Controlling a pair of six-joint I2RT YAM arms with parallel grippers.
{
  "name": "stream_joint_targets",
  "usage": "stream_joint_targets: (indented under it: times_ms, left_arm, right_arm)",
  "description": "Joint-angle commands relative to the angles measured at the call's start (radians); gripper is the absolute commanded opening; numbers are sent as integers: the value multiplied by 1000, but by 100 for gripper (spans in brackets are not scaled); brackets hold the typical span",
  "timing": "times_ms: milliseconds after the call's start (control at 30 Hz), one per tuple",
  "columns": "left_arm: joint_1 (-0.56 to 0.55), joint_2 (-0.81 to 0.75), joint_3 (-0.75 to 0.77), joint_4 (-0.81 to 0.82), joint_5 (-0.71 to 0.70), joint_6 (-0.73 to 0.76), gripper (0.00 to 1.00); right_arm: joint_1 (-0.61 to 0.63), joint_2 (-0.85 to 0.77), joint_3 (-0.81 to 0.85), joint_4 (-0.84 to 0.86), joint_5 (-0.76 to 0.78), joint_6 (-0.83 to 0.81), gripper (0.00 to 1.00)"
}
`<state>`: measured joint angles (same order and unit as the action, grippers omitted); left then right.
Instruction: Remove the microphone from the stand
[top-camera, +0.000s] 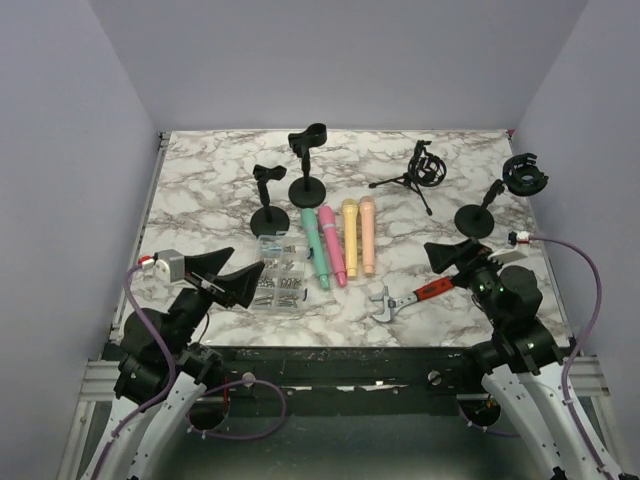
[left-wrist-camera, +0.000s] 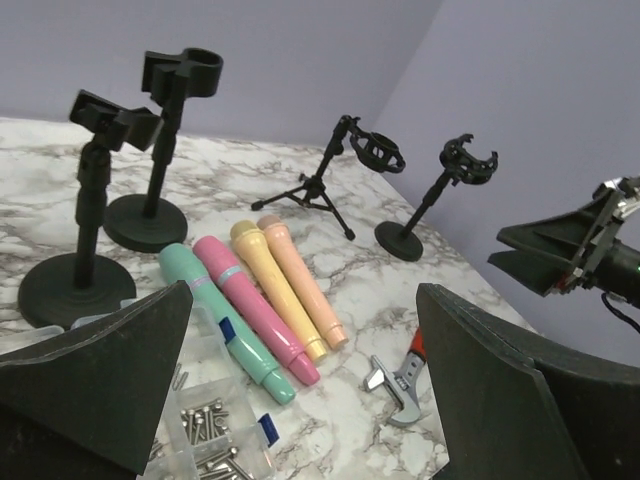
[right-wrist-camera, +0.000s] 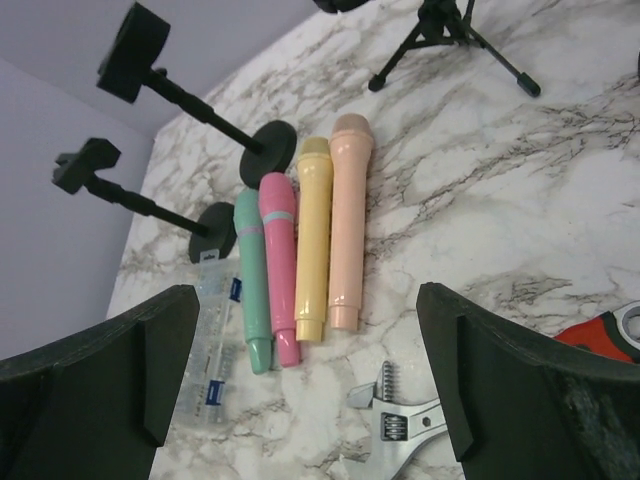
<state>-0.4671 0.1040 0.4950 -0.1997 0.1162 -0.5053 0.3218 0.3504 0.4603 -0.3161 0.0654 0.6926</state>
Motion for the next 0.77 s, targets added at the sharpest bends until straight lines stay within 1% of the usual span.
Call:
stream_joint_targets:
  times_ms: [0, 100, 200, 367, 500, 633, 733]
  left_arm:
    - [-1, -163, -33, -116, -155, 0, 99]
    - [-1, -240, -48, -143, -207, -18, 99]
    - [-2, -283, -47, -161, -231, -24, 99]
    - [-1, -335, -30, -134, -273, -24, 99]
    - [-1, -362, -28, -105, -296, -9, 98]
    - [0, -360, -10, -122, -310, 16, 99]
    - [-1, -362, -4, -139, -323, 31, 99]
  right_arm:
    - [5, -97, -23, -53, 102, 79, 100]
    - [5, -138, -17, -83, 146, 106, 100]
    - [5, -161, 6, -106, 148, 111, 100]
    - [4, -192, 59, -160, 174, 126, 100]
    - [5, -249, 69, -204, 244, 166, 100]
    - [4, -308, 51, -186, 269, 159, 100]
    - [5, -315, 49, -198, 317, 174, 100]
